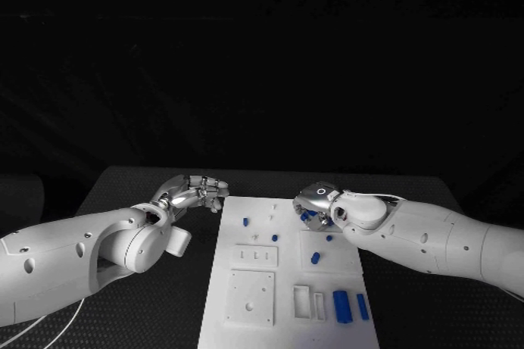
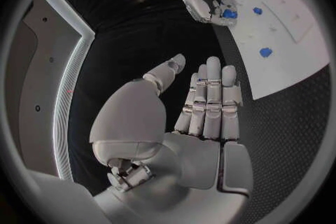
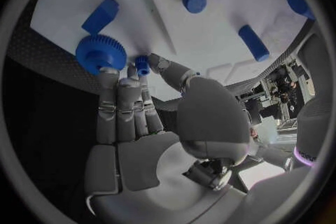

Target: Assemble the parts on the task board

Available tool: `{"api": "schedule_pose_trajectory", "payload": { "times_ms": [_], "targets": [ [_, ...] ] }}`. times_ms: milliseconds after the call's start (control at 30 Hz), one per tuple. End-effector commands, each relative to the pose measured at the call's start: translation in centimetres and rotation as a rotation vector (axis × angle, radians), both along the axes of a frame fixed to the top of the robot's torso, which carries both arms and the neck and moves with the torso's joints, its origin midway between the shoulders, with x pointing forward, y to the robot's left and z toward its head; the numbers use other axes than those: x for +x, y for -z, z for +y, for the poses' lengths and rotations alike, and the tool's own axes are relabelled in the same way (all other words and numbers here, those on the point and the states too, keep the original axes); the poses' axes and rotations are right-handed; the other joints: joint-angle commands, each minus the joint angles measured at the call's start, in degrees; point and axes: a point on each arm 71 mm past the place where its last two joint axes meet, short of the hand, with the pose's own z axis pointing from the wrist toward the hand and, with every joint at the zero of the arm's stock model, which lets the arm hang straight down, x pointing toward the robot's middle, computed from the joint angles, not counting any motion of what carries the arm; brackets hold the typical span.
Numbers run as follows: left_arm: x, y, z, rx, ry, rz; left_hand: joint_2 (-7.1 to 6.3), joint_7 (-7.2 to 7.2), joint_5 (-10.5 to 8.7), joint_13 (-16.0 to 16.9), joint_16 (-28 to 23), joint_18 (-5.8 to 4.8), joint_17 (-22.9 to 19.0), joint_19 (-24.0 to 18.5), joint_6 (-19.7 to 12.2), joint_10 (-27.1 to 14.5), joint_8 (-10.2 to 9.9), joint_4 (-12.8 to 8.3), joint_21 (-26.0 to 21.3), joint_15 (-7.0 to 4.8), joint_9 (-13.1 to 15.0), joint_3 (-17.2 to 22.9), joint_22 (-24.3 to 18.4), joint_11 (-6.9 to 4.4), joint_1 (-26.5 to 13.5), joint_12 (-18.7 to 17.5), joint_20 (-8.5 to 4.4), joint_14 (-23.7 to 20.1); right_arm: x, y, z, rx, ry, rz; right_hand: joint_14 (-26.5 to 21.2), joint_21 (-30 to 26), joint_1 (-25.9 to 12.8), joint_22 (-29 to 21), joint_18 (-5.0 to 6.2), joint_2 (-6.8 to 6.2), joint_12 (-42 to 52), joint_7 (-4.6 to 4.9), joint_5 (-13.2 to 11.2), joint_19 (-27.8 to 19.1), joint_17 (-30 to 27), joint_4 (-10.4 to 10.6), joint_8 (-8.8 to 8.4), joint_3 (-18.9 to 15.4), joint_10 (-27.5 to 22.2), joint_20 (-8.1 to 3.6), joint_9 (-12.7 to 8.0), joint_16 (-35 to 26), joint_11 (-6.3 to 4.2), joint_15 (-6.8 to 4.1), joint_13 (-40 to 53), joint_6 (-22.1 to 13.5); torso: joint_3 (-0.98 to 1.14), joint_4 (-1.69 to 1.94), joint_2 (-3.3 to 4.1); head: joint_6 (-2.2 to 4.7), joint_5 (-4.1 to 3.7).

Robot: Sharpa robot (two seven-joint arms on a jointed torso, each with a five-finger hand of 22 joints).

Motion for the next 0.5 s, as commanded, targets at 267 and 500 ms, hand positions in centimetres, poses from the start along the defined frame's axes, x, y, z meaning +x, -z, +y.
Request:
{"api": "schedule_pose_trajectory", "payload": {
  "times_ms": [267,500],
  "targets": [
    [0.01,-0.15,-0.09,-0.007,0.016,-0.002,-0.03,0.07,-0.22,-0.07,-0.30,0.82,0.13,-0.34,-0.45,-0.37,-0.39,0.19,0.31,0.05,0.04,0.29,1.03,0.04,-0.69,-0.31,0.07,-0.26,-0.27,0.62,-0.39,-0.034,-0.005,0.014,-0.44,0.44,0.27,1.18,2.44,0.48,0.21,-0.03,-0.19,0.25,-0.45,-0.48,0.39,0.91,0.66,-0.56,0.09,0.36,-0.15,-0.11,-0.01,0.64,-0.10,-0.10,0.63,0.62,0.08],
    [0.03,-0.13,-0.02,-0.006,0.015,-0.001,-0.06,0.07,-0.22,-0.08,-0.32,0.83,0.16,-0.36,-0.47,-0.39,-0.40,0.17,0.33,0.05,0.04,0.32,1.03,0.04,-0.68,-0.34,0.07,-0.27,-0.30,0.60,-0.63,-0.042,-0.005,0.004,-0.51,0.79,0.98,1.18,2.44,0.61,0.32,-0.14,-0.24,0.44,-0.92,-1.17,0.53,1.60,1.46,-0.56,0.17,0.61,-0.26,-0.22,0.16,1.21,-0.13,-0.20,0.86,0.95,0.14]
  ]
}}
